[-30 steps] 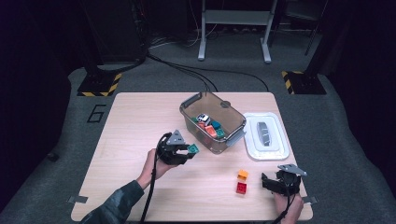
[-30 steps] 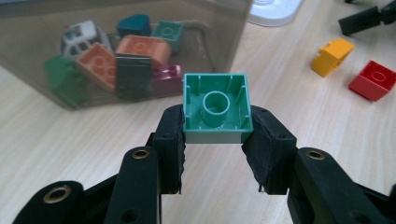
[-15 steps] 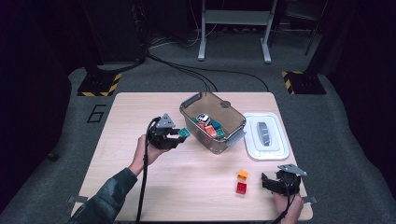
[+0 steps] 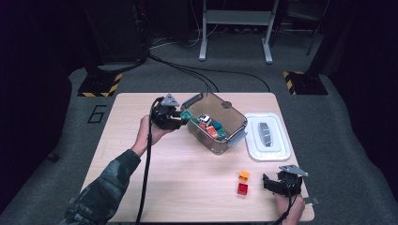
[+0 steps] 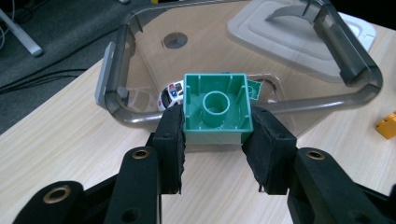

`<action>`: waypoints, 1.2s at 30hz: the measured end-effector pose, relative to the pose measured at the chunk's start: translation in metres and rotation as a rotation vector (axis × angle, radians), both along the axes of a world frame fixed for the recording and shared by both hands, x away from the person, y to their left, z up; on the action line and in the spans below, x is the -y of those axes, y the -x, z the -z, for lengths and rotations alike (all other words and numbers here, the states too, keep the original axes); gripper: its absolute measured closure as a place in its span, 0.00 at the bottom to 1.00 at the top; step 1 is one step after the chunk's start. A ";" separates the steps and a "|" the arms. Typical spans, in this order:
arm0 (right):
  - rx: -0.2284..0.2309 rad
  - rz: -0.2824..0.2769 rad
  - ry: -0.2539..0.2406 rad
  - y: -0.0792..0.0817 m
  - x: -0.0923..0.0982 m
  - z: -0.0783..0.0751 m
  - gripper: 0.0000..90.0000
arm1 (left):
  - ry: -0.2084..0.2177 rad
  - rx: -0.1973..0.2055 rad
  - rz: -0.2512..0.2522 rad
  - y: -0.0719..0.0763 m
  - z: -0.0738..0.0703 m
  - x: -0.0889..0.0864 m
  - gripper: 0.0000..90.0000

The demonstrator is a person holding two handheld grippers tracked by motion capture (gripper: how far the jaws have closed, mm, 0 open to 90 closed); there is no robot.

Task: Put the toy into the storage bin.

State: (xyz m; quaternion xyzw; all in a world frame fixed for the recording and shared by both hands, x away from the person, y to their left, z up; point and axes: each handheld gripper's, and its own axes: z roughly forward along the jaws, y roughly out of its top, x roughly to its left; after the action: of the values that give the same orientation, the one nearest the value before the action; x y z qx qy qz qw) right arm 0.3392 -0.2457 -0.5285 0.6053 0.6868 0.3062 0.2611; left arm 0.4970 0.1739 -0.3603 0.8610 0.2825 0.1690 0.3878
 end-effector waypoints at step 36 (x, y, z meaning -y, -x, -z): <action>0.000 -0.001 -0.002 0.000 0.000 0.000 0.12 | -0.179 -0.190 -0.041 -0.049 0.007 0.047 0.54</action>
State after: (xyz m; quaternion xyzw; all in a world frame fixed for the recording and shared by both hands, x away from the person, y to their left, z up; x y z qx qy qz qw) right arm 0.3392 -0.2457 -0.5284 0.6053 0.6868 0.3067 0.2603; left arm 0.5458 0.1267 -0.3673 0.8983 0.3193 0.1190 0.2775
